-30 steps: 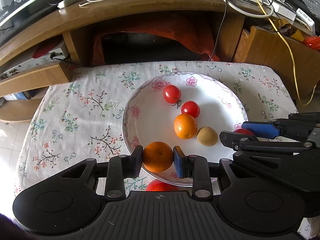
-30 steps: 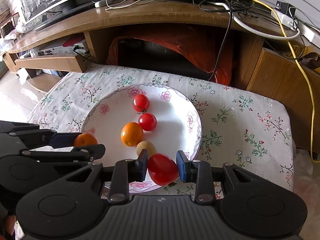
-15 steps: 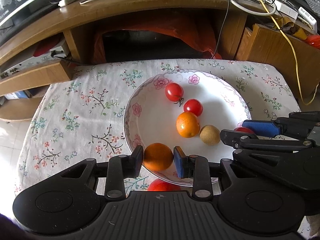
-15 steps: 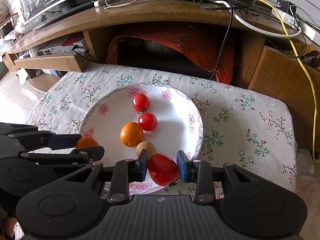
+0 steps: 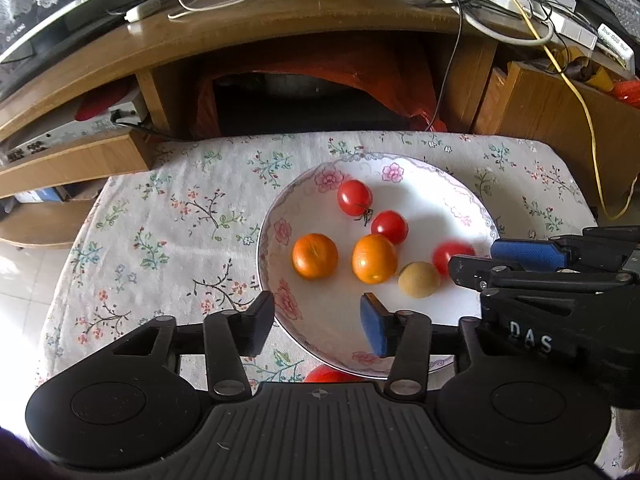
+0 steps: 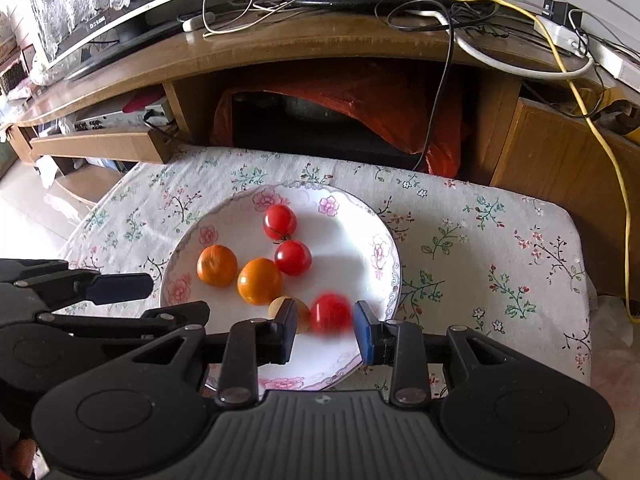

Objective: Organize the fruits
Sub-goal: 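Open the right tool to drop the tomato while the left tool releases the orange, then withdraw both tools from the bowl toward the remaining fruit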

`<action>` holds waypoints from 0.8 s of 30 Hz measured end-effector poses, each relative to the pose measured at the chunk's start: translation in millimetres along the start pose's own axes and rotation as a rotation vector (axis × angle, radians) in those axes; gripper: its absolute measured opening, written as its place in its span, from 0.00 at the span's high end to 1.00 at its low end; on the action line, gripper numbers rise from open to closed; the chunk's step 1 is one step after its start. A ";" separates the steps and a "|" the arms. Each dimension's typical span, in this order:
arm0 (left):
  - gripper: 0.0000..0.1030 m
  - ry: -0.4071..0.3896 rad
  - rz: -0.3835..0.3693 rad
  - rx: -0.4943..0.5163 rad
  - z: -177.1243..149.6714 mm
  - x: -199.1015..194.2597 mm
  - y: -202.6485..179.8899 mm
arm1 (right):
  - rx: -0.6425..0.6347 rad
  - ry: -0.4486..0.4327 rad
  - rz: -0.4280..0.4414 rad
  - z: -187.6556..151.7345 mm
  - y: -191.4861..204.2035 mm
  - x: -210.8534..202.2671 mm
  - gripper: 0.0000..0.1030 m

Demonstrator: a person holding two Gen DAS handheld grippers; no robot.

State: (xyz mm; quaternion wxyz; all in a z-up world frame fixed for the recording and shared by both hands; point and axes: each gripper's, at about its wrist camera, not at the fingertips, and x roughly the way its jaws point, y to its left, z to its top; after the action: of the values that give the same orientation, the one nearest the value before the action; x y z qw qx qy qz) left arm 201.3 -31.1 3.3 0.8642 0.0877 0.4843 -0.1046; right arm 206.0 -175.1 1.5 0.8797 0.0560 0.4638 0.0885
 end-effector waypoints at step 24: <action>0.39 -0.010 -0.035 -0.012 -20.5 -22.9 4.8 | -0.014 -0.014 0.012 -19.8 9.8 -34.1 0.67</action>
State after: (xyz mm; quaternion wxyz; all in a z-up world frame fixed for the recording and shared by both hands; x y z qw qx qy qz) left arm 174.1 -19.1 12.6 0.8650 0.0736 0.4822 -0.1174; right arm 169.8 -172.2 19.6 0.8828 0.0534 0.4566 0.0968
